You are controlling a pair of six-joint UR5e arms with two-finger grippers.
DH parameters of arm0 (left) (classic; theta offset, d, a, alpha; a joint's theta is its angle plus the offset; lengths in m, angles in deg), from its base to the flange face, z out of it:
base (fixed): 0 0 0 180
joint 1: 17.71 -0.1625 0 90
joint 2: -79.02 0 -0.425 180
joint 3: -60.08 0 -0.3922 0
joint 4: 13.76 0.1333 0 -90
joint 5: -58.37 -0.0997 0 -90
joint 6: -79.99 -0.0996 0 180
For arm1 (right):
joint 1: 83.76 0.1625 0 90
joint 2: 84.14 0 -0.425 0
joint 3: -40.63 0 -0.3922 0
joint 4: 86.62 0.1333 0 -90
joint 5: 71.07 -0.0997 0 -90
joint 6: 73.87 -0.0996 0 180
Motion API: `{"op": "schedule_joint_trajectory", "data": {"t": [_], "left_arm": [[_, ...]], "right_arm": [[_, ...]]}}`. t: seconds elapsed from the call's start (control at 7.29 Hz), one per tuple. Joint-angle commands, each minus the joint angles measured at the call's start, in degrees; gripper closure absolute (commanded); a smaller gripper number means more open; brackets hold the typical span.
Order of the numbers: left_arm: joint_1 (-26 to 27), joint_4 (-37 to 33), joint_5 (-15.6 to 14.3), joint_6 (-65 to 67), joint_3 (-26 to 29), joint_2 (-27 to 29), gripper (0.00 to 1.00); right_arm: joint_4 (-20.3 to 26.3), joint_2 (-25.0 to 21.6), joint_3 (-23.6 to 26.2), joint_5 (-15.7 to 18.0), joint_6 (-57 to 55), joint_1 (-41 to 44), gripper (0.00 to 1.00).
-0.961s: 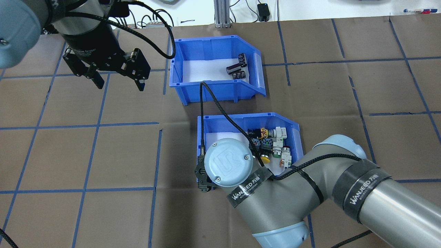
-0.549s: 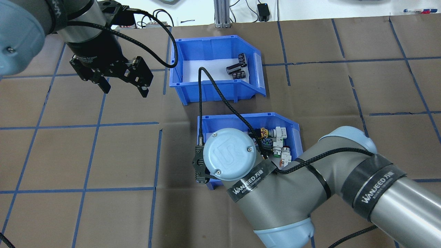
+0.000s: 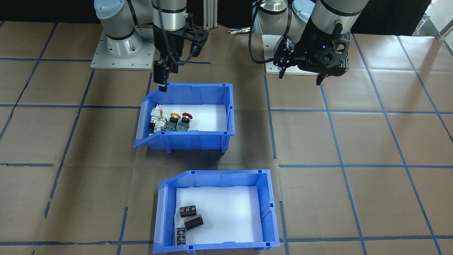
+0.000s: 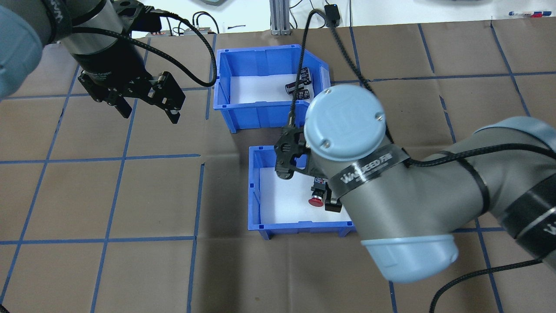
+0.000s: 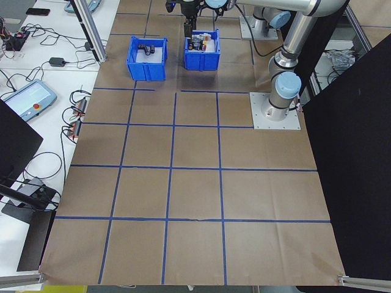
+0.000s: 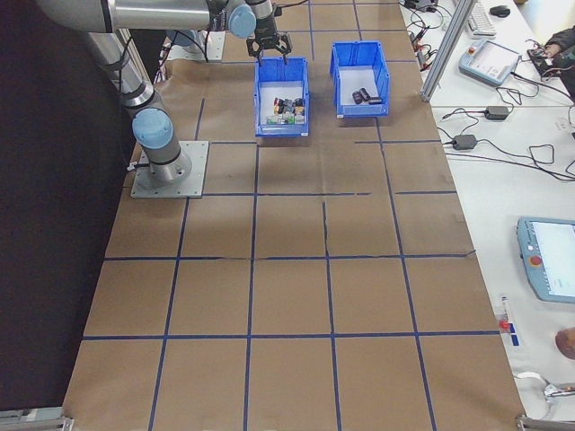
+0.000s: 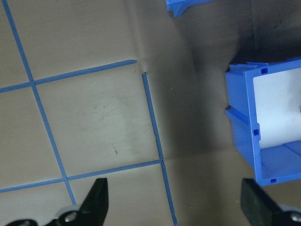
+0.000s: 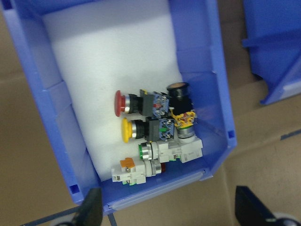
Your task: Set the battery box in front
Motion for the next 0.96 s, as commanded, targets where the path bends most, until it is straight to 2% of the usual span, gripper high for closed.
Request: {"op": "schedule_joint_trajectory", "data": {"t": [0.0,0.14,0.41,0.69,0.82], "left_arm": [[-0.2,0.1,0.3,-0.3,-0.2,0.4,0.00],[-0.4,0.5,0.2,-0.4,-0.4,0.2,0.00],[-1.3,0.6,0.2,-0.3,-2.8,-0.8,0.00],[-2.3,1.5,0.4,-0.3,-3.1,-0.8,0.00],[-2.3,3.1,0.2,-0.2,-3.1,-0.8,0.00]], "right_arm": [[0.8,-1.2,-3.2,-4.2,-7.0,-10.7,0.00],[3.7,-1.1,-5.9,-5.9,-8.0,-14.3,0.00],[10.1,0.6,-14.2,-7.7,-18.9,-20.4,0.00],[19.7,7.1,-24.1,-8.6,-32.5,-21.8,0.00],[27.2,10.9,-28.7,-8.6,-40.5,-22.0,0.00]]}}
